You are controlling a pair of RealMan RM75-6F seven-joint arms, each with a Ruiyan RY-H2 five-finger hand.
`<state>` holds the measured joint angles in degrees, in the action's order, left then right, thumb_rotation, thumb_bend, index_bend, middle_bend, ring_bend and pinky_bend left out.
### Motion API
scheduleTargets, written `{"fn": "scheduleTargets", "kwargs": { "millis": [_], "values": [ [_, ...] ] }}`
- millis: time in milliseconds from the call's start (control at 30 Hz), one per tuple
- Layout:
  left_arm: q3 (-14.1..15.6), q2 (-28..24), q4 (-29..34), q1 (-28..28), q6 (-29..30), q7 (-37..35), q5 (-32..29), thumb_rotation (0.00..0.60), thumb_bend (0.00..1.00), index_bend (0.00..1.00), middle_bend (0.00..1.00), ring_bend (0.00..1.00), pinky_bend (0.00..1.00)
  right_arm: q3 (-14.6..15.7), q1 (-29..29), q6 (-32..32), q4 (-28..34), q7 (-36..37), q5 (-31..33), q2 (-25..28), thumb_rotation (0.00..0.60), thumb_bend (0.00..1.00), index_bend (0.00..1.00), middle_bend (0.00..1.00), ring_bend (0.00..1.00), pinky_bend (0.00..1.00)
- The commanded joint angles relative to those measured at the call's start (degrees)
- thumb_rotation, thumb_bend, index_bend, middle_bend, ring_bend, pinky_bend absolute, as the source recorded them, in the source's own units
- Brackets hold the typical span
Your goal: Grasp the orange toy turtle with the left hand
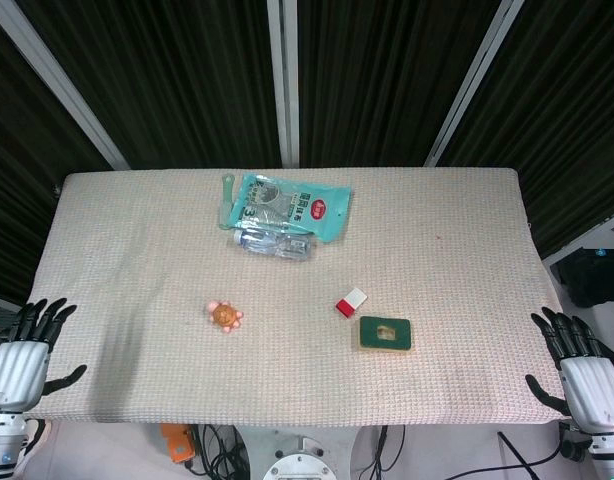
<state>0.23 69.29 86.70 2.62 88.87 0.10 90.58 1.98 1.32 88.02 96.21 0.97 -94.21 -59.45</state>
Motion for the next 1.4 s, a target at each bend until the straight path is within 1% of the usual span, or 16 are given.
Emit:
{"fn": "scheduleTargets", "kwargs": {
  "millis": [33, 367, 533, 633, 733, 800, 867, 900, 1000, 1133, 1267, 1400],
  "values": [
    [0.43, 0.42, -0.31, -0.32, 0.28, -0.13, 0.4, 0.6, 0.13, 0.14, 0.08, 0.0, 0.06, 0.17, 0.22, 0.14, -0.26, 0.24, 0.07, -0.21, 0.6, 0.17, 0.0, 0.0, 0.0, 0.0],
    [0.74, 0.19, 1.06, -0.98, 2.06, 1.63, 1.88, 0.6, 0.12, 0.14, 0.08, 0.0, 0.06, 0.44, 1.37, 2.28, -2.79, 3.26, -0.18, -0.51, 0.6, 0.16, 0.0, 0.0, 0.0, 0.0],
    [0.36, -0.17, 2.01, 0.46, 0.56, 2.05, 2.59, 0.6, 0.12, 0.14, 0.08, 0.0, 0.06, -0.34, 1.04, 2.23, -2.4, 3.36, 0.6, -0.25, 0.6, 0.16, 0.0, 0.0, 0.0, 0.0],
    [0.19, -0.51, 3.21, 2.27, -1.1, 3.59, 4.2, 0.6, 0.13, 0.14, 0.08, 0.0, 0.09, -0.75, 0.66, 1.72, -2.25, 2.84, 1.15, -0.09, 0.6, 0.16, 0.0, 0.0, 0.0, 0.0],
    [-0.15, -0.38, 5.22, 5.14, -4.23, 5.48, 5.97, 0.6, 0.13, 0.15, 0.08, 0.0, 0.15, -0.9, 0.43, 1.42, -2.03, 2.83, 1.32, 0.3, 0.6, 0.16, 0.0, 0.0, 0.0, 0.0],
    [-0.99, 0.48, 6.23, 8.23, -8.06, 4.51, 6.15, 0.6, 0.14, 0.16, 0.09, 0.02, 0.21, -0.74, 0.23, 1.13, -2.11, 3.24, 0.98, 0.65, 0.6, 0.16, 0.0, 0.0, 0.0, 0.0],
    [-1.78, 1.44, 6.9, 11.12, -11.92, 4.32, 5.91, 0.6, 0.15, 0.16, 0.1, 0.03, 0.24, -0.63, 0.07, 0.82, -2.15, 3.59, 0.87, 0.8, 0.6, 0.16, 0.0, 0.0, 0.0, 0.0],
    [-2.27, 2.22, 7.11, 12.93, -14.14, 5.59, 6.1, 0.6, 0.15, 0.16, 0.11, 0.03, 0.25, -0.55, -0.03, 0.65, -2.18, 3.74, 0.77, 0.86, 0.6, 0.16, 0.0, 0.0, 0.0, 0.0],
    [-3.34, 5.04, 6.97, 16.57, -18.31, 9.96, 6.49, 0.6, 0.16, 0.16, 0.13, 0.03, 0.27, -0.31, -0.1, 0.37, -2.47, 4.06, 0.6, 0.96, 0.6, 0.16, 0.0, 0.0, 0.0, 0.0],
    [-4.82, 8.85, 5.27, 20.0, -22.89, 13.6, 4.16, 0.6, 0.16, 0.17, 0.17, 0.03, 0.28, -0.46, -0.13, 0.38, -3.04, 5.02, 1.0, 1.2, 0.6, 0.15, 0.0, 0.0, 0.0, 0.0],
    [-6.0, 12.82, 0.99, 22.84, -25.02, 13.39, 2.74, 0.6, 0.17, 0.23, 0.21, 0.05, 0.29, -0.6, 0.02, 0.62, -4.14, 6.46, 1.49, 1.21, 0.6, 0.16, 0.0, 0.0, 0.0, 0.0],
    [-6.64, 14.84, -0.62, 24.61, -27.1, 12.93, 0.42, 0.6, 0.19, 0.26, 0.22, 0.08, 0.3, -0.96, 0.04, 0.26, -5.18, 7.83, 2.73, 1.09, 0.6, 0.16, 0.0, 0.0, 0.0, 0.0]
  ]
}}
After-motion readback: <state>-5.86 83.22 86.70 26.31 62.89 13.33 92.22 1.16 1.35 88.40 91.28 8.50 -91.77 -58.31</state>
